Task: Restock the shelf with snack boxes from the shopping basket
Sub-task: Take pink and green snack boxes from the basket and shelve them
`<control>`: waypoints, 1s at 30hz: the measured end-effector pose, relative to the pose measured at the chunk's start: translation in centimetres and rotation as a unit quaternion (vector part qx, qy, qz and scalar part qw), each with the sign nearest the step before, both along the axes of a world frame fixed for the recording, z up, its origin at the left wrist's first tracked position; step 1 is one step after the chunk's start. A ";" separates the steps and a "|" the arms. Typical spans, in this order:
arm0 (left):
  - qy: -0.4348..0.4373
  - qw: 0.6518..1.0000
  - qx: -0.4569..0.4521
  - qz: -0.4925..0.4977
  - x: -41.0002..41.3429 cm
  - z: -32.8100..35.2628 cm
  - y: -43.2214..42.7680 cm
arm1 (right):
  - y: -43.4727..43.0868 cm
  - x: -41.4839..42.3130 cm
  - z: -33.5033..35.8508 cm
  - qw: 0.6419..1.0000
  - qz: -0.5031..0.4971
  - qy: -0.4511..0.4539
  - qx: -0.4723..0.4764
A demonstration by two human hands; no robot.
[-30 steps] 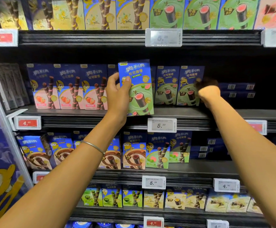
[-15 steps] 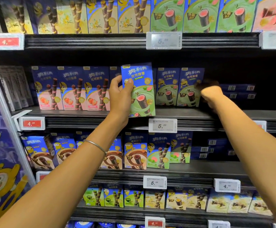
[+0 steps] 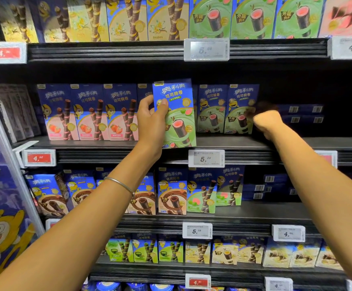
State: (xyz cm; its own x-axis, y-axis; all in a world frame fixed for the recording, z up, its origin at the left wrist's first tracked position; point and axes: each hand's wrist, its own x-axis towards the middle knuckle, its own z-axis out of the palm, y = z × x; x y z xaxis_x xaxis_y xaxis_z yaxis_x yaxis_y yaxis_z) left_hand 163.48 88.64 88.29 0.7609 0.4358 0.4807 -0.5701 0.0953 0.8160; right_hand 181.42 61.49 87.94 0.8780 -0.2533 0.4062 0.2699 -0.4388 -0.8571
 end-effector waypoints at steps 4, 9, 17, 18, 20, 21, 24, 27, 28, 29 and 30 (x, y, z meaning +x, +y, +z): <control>0.000 1.000 0.000 0.001 0.0 -0.1 0.0 | -0.2 0.2 0.1 1.000 -0.002 0.017 0.000; 0.003 1.000 0.002 0.000 0.1 -0.3 -0.2 | 0.0 0.3 0.2 0.999 -0.006 0.047 0.003; -0.001 1.000 0.012 0.002 0.4 -0.3 -0.5 | 0.3 -2.5 1.0 0.992 -0.043 0.002 0.118; -0.003 1.000 0.013 0.002 0.5 -0.2 -0.6 | 0.6 -3.3 1.3 0.991 -0.053 -0.014 0.121; -0.003 1.000 0.017 0.001 0.5 0.0 -0.8 | 1.5 -5.1 1.9 0.989 -0.060 -0.051 0.124; -0.004 1.000 0.022 0.000 0.6 0.1 -0.9 | 2.1 -6.0 2.1 0.988 -0.054 -0.071 0.123; -0.008 0.999 0.039 0.000 0.9 0.4 -1.3 | 4.2 -9.1 2.5 0.985 0.044 -0.116 0.118; -0.016 0.999 0.051 0.005 1.2 0.9 -1.6 | 6.3 -11.9 2.7 0.966 0.230 -0.068 0.097; -0.020 0.998 0.055 0.009 1.3 1.1 -1.8 | 6.9 -12.5 2.6 0.955 0.280 -0.050 0.082; -0.023 0.998 0.063 0.015 1.4 1.1 -2.1 | 7.5 -12.9 2.6 0.945 0.319 -0.039 0.066; -0.026 0.997 0.072 0.021 1.4 1.2 -2.4 | 8.1 -13.1 2.4 0.935 0.348 -0.037 0.055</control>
